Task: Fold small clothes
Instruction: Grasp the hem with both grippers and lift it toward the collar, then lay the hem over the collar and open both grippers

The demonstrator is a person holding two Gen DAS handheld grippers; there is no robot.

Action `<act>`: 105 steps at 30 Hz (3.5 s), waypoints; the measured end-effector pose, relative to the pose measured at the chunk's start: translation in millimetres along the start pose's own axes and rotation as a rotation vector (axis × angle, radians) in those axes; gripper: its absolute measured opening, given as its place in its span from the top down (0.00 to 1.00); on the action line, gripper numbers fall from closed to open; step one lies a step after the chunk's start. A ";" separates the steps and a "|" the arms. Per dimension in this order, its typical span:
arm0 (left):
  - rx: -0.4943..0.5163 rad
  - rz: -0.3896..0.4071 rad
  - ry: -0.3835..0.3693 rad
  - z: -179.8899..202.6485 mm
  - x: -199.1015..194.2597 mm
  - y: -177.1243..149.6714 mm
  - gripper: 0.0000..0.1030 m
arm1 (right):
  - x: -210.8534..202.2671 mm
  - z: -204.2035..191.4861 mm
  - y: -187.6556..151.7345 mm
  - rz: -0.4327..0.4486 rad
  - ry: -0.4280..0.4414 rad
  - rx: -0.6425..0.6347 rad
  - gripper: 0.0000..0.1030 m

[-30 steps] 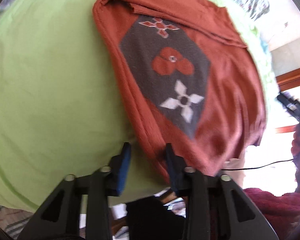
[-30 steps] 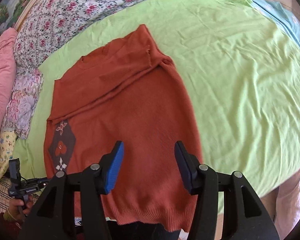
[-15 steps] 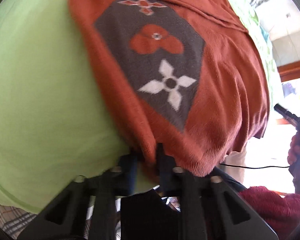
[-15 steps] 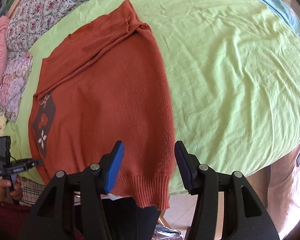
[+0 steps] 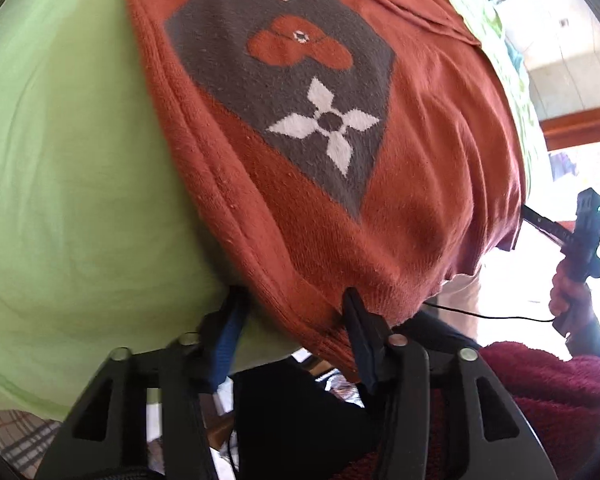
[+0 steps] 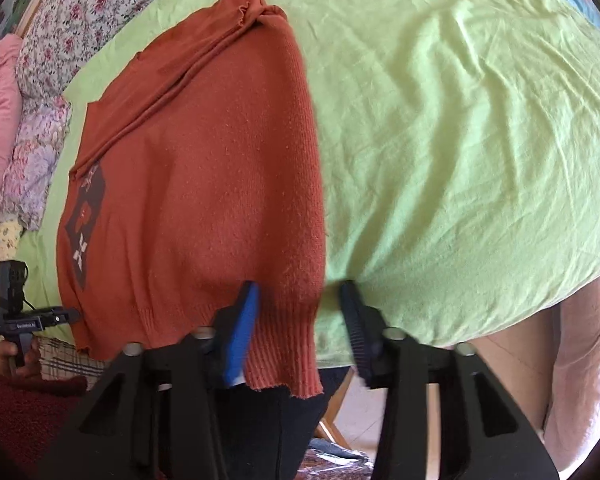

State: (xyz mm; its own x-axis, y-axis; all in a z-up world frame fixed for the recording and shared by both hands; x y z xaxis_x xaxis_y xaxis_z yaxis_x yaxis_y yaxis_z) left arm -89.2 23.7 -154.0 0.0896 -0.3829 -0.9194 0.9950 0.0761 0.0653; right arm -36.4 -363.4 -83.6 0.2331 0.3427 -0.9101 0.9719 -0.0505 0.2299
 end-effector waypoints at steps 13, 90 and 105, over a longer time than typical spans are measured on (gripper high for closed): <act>0.045 0.232 -0.297 10.6 -57.9 0.0 0.98 | -30.7 -15.5 9.1 0.074 0.278 0.106 0.94; -0.216 0.542 0.060 -79.6 -62.8 455.1 0.62 | 133.5 -102.0 409.9 0.230 0.012 -0.158 0.84; -0.209 0.430 0.028 -50.2 -40.4 334.9 0.57 | 106.8 -105.2 292.6 0.135 0.139 -0.147 0.73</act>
State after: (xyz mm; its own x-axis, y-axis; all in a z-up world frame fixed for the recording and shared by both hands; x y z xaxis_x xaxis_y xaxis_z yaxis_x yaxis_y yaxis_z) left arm 238.1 110.9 -114.4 0.4868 -0.2519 -0.8364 0.8375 0.4066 0.3651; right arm 269.4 -242.9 -77.3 0.3436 0.4682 -0.8140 0.9147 0.0295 0.4031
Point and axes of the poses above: each gripper's, at about its wrist camera, not at the fingertips, and x roughly the way its jaws point, z to its right, y to its top, the point moved 7 cm from there along x, roughly the way its jaws point, and after that the axes turned 3 degrees about z, right-handed, at the moved point
